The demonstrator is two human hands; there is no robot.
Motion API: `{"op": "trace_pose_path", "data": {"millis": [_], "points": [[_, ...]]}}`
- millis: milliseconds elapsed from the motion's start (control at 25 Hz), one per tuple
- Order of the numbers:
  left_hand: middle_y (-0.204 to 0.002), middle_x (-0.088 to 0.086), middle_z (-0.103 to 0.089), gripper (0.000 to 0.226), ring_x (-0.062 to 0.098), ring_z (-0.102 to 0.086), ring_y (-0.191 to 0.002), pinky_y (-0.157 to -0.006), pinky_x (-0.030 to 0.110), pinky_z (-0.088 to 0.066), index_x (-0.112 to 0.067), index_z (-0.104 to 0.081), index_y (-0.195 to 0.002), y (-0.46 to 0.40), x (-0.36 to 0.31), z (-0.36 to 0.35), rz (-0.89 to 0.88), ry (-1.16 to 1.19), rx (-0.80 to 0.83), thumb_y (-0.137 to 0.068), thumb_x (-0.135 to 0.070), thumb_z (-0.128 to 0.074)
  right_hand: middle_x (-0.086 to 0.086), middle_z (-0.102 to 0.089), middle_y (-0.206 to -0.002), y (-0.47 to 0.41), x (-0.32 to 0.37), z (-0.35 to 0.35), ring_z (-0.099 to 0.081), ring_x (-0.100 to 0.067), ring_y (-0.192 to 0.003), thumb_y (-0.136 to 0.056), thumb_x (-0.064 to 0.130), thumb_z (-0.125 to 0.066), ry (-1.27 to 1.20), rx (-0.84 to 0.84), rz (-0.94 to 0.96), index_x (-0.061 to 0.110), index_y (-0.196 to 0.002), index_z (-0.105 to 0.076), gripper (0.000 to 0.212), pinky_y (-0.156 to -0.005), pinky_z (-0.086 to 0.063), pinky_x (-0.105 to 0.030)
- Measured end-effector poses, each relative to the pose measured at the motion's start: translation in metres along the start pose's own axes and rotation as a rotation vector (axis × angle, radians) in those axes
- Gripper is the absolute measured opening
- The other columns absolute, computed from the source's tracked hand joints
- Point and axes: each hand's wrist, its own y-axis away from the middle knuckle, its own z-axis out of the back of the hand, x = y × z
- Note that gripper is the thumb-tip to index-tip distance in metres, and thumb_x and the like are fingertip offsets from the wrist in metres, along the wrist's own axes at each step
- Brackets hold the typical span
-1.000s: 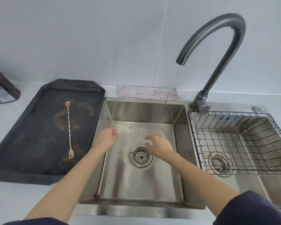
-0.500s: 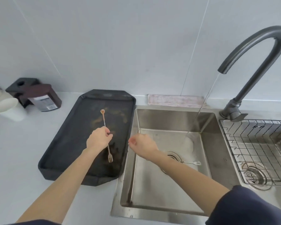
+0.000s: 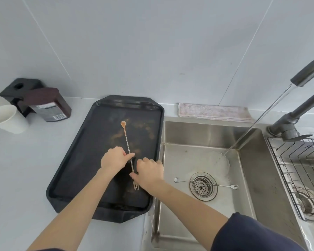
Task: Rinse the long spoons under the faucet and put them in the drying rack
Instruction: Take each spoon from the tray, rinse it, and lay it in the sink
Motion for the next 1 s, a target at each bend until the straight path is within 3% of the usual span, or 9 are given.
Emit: {"op": "trace_pose_path", "data": {"millis": [160,280,520,640,840,1000], "points": [[-0.098,0.018,-0.069,0.033,0.033,-0.065,-0.091,-0.073,0.034,-0.051,-0.004,-0.066,-0.089,-0.005,-0.006,-0.005,0.033,-0.016,0.077,-0.086,-0.035,-0.057,-0.015,-0.064,-0.109,-0.004,0.003,-0.003,-0.061,-0.033,-0.100,-0.092,0.026,-0.053,-0.030,0.000,-0.002,0.003,-0.108,-0.056,0.029,-0.088,-0.042,-0.040],[-0.085,0.009,-0.062,0.020,0.025,-0.058,-0.080,-0.065,0.030,-0.042,-0.010,-0.058,-0.081,-0.005,-0.010,-0.003,0.104,0.040,0.099,-0.082,-0.030,-0.059,-0.017,-0.062,-0.111,-0.004,0.009,-0.003,-0.061,-0.034,-0.101,-0.091,0.017,-0.054,-0.081,0.014,-0.016,0.001,-0.111,-0.055,0.026,-0.085,-0.047,-0.040],[-0.075,0.006,-0.061,0.021,0.025,-0.061,-0.083,-0.078,0.033,-0.049,-0.012,-0.062,-0.066,0.003,-0.013,0.000,0.081,0.320,0.125,-0.084,-0.023,-0.057,-0.017,-0.063,-0.110,0.003,0.004,0.007,-0.061,-0.035,-0.100,-0.091,0.012,-0.051,-0.279,0.035,-0.104,0.004,-0.111,-0.051,0.021,-0.077,-0.049,-0.038],[-0.089,0.009,-0.062,0.008,0.017,-0.060,-0.083,-0.076,0.029,-0.050,-0.008,-0.063,-0.083,0.013,-0.026,0.004,0.088,0.595,0.119,-0.086,-0.011,-0.056,-0.016,-0.065,-0.109,0.012,-0.003,0.017,-0.061,-0.035,-0.099,-0.092,0.015,-0.050,-0.404,0.015,-0.149,0.007,-0.108,-0.053,0.019,-0.077,-0.050,-0.038],[-0.095,0.008,-0.063,0.019,0.012,-0.061,-0.078,-0.078,0.025,-0.048,-0.004,-0.061,-0.105,0.045,-0.059,0.003,0.007,0.846,0.188,-0.088,-0.013,-0.056,-0.007,-0.068,-0.111,0.037,-0.045,0.037,-0.060,-0.029,-0.104,-0.089,0.018,-0.052,-0.550,-0.034,-0.261,0.017,-0.106,-0.060,0.019,-0.083,-0.050,-0.033],[-0.087,0.002,-0.065,0.015,0.014,-0.062,-0.080,-0.075,0.025,-0.046,-0.010,-0.063,-0.099,0.068,-0.094,-0.005,-0.077,0.953,0.215,-0.090,-0.018,-0.053,-0.003,-0.071,-0.108,0.064,-0.084,0.043,-0.062,-0.026,-0.102,-0.087,0.018,-0.054,-0.591,-0.065,-0.333,0.021,-0.102,-0.063,0.018,-0.078,-0.047,-0.030]]}}
